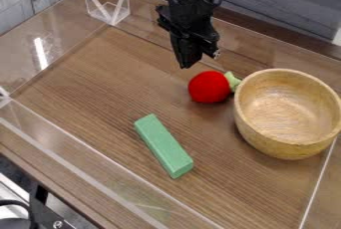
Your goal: Move the red object to the left side of the table
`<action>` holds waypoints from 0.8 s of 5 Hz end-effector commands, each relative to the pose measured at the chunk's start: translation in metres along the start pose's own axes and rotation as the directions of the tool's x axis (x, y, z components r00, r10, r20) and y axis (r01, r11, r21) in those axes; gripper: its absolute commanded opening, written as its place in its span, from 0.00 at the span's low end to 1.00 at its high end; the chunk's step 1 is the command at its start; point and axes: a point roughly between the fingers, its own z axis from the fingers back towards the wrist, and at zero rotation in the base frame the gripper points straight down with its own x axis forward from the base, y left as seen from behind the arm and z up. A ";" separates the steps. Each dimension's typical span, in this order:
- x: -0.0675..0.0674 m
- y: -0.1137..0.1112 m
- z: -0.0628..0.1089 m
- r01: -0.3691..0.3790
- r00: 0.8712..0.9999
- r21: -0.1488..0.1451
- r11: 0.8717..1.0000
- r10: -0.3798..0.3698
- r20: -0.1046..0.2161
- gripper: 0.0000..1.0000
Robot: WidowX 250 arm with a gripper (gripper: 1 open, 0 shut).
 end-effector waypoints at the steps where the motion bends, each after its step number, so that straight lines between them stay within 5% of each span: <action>1: 0.012 0.004 0.031 -0.016 0.996 0.039 0.999 0.012 0.090 0.00; 2: 0.010 0.006 0.031 -0.037 0.995 0.041 0.999 0.033 0.089 0.00; 3: 0.001 -0.001 0.029 -0.012 0.997 0.031 0.999 0.009 0.083 1.00; 4: -0.008 -0.005 0.032 0.001 0.996 0.028 1.000 -0.003 0.084 0.00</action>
